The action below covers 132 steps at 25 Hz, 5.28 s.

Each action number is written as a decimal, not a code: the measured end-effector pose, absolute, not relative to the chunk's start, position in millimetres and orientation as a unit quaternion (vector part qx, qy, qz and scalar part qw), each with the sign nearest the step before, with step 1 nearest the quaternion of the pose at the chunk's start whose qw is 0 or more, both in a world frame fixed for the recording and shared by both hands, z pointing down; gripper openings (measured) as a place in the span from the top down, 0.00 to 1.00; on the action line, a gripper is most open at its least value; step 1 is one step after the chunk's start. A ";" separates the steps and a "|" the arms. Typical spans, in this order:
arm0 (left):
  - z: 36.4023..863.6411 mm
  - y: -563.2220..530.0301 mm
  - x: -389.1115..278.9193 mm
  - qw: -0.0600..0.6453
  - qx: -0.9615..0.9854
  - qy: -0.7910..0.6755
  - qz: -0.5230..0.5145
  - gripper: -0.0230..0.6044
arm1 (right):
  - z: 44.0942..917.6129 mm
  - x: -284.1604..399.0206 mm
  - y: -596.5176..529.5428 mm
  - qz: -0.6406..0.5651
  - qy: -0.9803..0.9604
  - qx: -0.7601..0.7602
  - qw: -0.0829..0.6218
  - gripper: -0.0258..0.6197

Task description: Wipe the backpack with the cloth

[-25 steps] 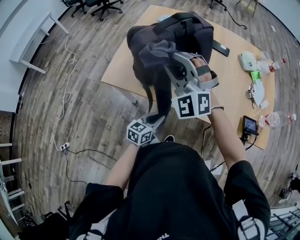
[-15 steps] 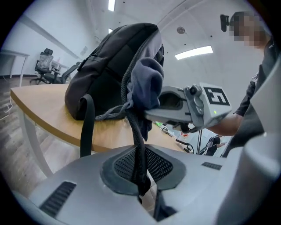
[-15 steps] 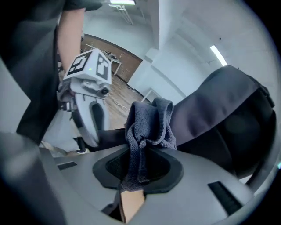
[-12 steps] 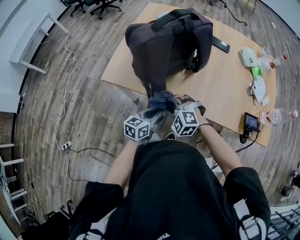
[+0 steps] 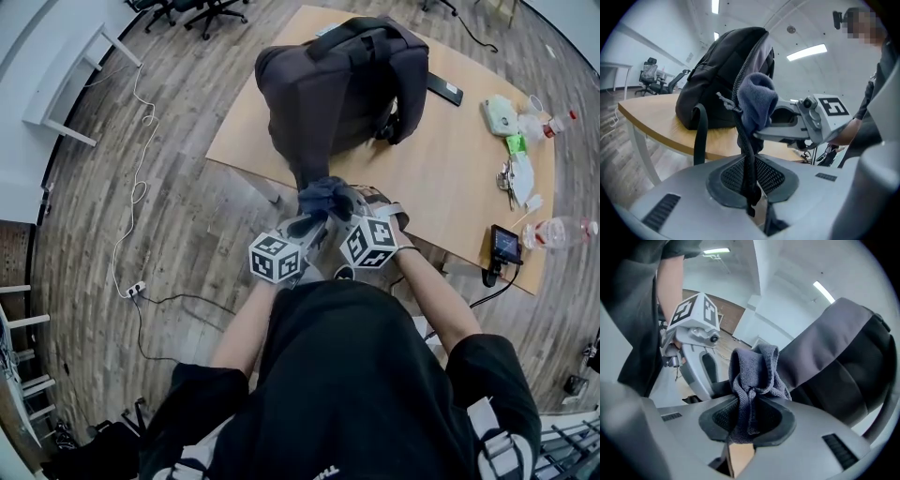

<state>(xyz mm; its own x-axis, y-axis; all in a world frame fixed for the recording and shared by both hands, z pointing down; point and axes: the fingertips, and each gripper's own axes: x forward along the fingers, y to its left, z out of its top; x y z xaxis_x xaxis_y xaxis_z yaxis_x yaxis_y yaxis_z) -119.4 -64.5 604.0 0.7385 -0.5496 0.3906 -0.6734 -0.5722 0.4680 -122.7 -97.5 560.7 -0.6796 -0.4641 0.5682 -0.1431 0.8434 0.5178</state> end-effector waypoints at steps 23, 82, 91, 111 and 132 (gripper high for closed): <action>642.7 -63.0 -113.4 0.295 0.856 -0.373 0.201 0.88 | 230.4 -114.6 -221.3 -0.479 -0.766 0.385 0.189 0.83; 630.9 -44.6 -105.3 0.309 0.875 -0.341 0.151 0.89 | 413.8 -122.6 -172.0 -0.308 -0.863 0.296 0.268 0.83; 636.6 -56.4 -125.8 0.332 0.850 -0.380 0.152 0.89 | 586.6 -139.9 -71.9 -0.190 -0.892 0.124 0.390 0.83; 630.9 -47.1 -121.2 0.325 0.864 -0.365 0.123 0.89 | 341.6 -109.1 -197.1 -0.403 -0.796 0.376 0.251 0.83; 621.7 -48.3 -104.5 0.373 0.857 -0.345 0.081 0.89 | 568.1 -124.9 -88.9 -0.327 -0.825 0.129 0.443 0.83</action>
